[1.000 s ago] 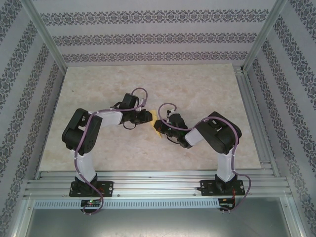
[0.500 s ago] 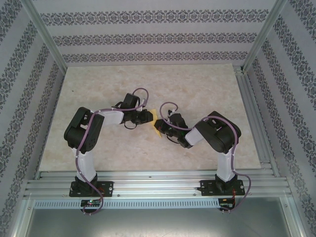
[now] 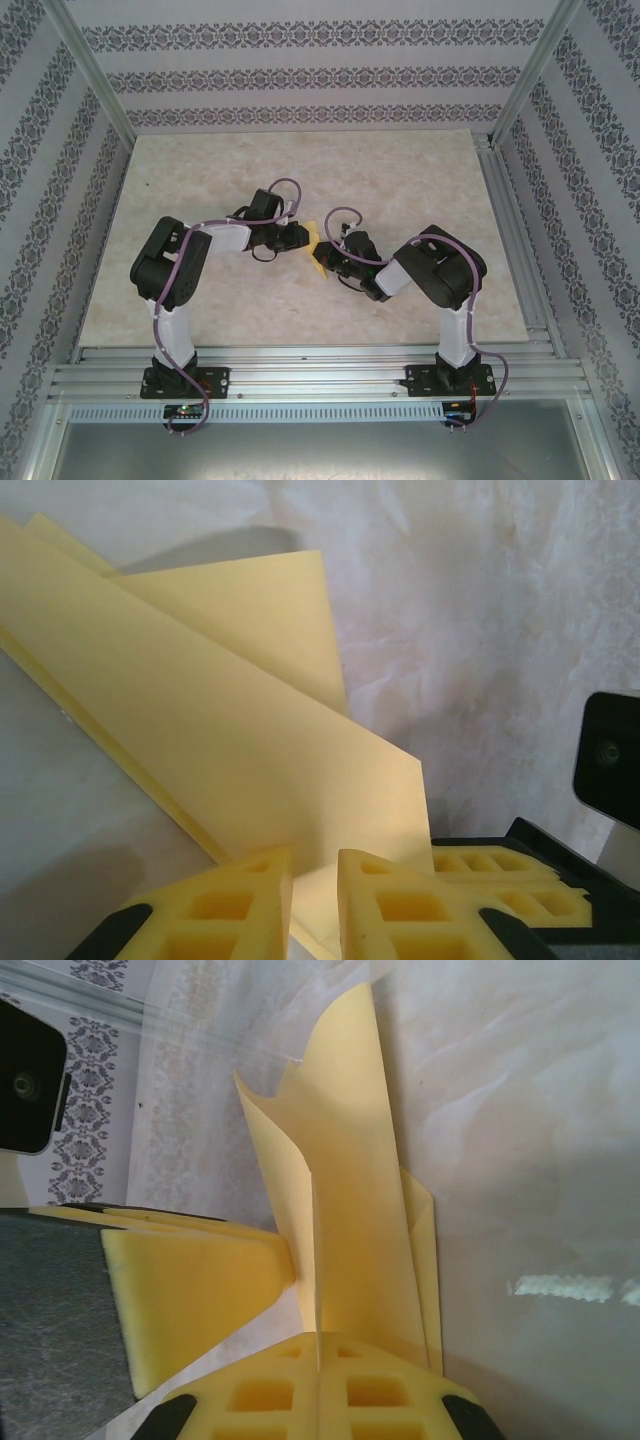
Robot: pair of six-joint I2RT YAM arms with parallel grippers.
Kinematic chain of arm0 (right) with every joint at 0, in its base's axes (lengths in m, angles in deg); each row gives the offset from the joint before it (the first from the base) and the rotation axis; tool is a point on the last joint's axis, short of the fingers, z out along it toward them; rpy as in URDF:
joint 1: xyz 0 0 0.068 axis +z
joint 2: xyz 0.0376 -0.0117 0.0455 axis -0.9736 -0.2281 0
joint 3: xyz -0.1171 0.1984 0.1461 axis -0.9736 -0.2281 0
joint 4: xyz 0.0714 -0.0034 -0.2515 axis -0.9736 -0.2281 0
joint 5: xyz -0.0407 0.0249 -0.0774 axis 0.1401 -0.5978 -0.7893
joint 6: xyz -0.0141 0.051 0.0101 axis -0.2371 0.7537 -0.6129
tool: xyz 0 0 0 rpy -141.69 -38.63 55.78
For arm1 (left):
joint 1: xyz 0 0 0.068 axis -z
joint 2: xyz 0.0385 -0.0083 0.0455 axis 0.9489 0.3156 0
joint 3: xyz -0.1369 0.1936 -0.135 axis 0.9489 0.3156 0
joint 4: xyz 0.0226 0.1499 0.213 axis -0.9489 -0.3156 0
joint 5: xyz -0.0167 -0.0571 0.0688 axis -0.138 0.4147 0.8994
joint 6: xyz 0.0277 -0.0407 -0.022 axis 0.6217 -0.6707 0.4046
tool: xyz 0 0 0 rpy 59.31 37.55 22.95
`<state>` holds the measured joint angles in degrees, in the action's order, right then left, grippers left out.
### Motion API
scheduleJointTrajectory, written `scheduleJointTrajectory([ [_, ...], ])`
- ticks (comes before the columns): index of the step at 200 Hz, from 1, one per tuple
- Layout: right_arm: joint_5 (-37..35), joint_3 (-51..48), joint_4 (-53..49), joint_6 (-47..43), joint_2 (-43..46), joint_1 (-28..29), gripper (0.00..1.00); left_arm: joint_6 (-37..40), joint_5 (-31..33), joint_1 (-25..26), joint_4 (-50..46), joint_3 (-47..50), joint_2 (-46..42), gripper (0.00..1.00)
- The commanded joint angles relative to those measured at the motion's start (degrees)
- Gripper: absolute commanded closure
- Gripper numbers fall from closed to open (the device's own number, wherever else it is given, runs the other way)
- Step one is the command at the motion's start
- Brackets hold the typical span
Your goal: Fold a paper plane with a square sheet of paper (pick it up from the middle)
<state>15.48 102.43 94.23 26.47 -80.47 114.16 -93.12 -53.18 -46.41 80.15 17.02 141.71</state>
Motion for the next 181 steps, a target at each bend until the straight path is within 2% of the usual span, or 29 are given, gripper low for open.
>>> scheduleJointTrajectory([
  [1,-2.47,-1.76,-7.79,-0.2,-3.5,-1.13,1.0,1.38,1.01,0.34,1.0,-1.45,1.97,0.8],
  [58,-1.74,-1.0,-8.53,-0.61,-3.45,-1.05,1.0,1.74,2.54,0.3,-0.53,-2.02,2.88,0.85],
  [87,-1.2,-0.03,-11.98,-1.55,-2.02,-1.2,1.0,2.22,3.98,0.35,-2.4,-1.92,3.03,0.86],
  [136,1.61,1.54,-18.44,-4.9,4.67,-2.32,0.84,2.38,4.8,0.33,-3.64,-1.42,3.74,0.87],
  [181,4.84,2.53,-23.19,-7.17,9.62,-2.6,0.79,2.38,4.37,0.31,-3.52,-1.21,4.16,0.87],
])
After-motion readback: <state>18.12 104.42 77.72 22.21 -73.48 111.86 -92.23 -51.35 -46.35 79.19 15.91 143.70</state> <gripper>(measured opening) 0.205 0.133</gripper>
